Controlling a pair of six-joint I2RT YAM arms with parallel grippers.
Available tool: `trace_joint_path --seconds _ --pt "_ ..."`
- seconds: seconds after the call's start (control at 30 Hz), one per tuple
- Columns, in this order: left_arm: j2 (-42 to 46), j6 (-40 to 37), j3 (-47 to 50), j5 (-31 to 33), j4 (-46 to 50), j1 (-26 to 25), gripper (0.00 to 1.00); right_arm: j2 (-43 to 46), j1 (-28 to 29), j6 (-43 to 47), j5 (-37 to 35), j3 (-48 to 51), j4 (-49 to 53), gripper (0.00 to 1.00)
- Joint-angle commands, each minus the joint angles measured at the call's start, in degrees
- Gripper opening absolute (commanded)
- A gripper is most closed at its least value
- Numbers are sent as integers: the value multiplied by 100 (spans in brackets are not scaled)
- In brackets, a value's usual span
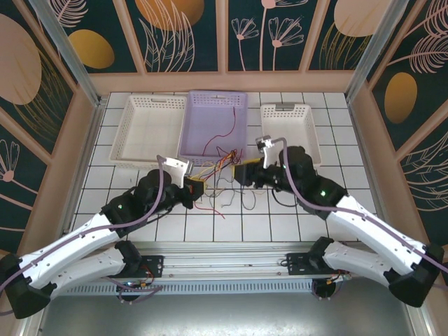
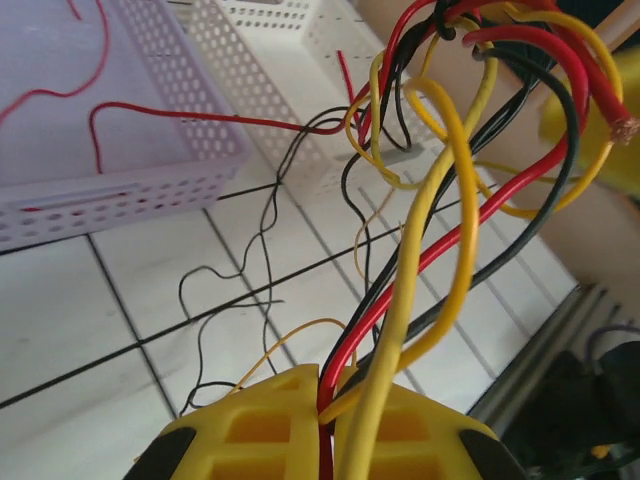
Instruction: Untangle the cables
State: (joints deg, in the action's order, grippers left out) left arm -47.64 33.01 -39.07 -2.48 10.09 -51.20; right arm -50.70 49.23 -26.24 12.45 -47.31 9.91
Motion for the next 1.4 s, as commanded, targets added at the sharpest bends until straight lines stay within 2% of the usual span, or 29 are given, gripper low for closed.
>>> trace_joint_path --seconds 0.0,0.2,0.67,0.7,0.77,0.83,0.87,0.97,1.07,1.23,1.37 --pt "47 580 103 -358 -885 22 0 167 244 -182 160 417 -550 55" --pt "-44 772 302 -540 -1277 22 0 215 491 -65 -577 674 -422 52" --pt "-66 867 419 -754 -1516 21 0 -465 492 0 -622 947 -1852 48" --pt "-62 873 427 -760 -1518 22 0 -538 491 13 -625 953 -1890 44" --pt "-44 866 431 -754 -1505 20 0 -640 491 -15 -714 947 -1896 30" --pt "4 814 395 -644 -1370 22 0 -645 498 -37 -938 919 -1784 6" --pt "58 766 347 -543 -1236 20 0 -588 496 -48 -1097 909 -1686 0" --pt "255 590 118 -69 -641 22 0 -131 403 -261 -2068 908 -1150 0" --pt "352 390 -239 562 197 22 0 427 -81 -716 -2857 856 -301 0" --pt "249 128 -756 1475 1411 32 0 1298 -1571 -1033 -2576 772 525 0" --pt "117 -16 -991 1936 2047 44 0 1550 -2306 -999 -2567 428 1042 0"
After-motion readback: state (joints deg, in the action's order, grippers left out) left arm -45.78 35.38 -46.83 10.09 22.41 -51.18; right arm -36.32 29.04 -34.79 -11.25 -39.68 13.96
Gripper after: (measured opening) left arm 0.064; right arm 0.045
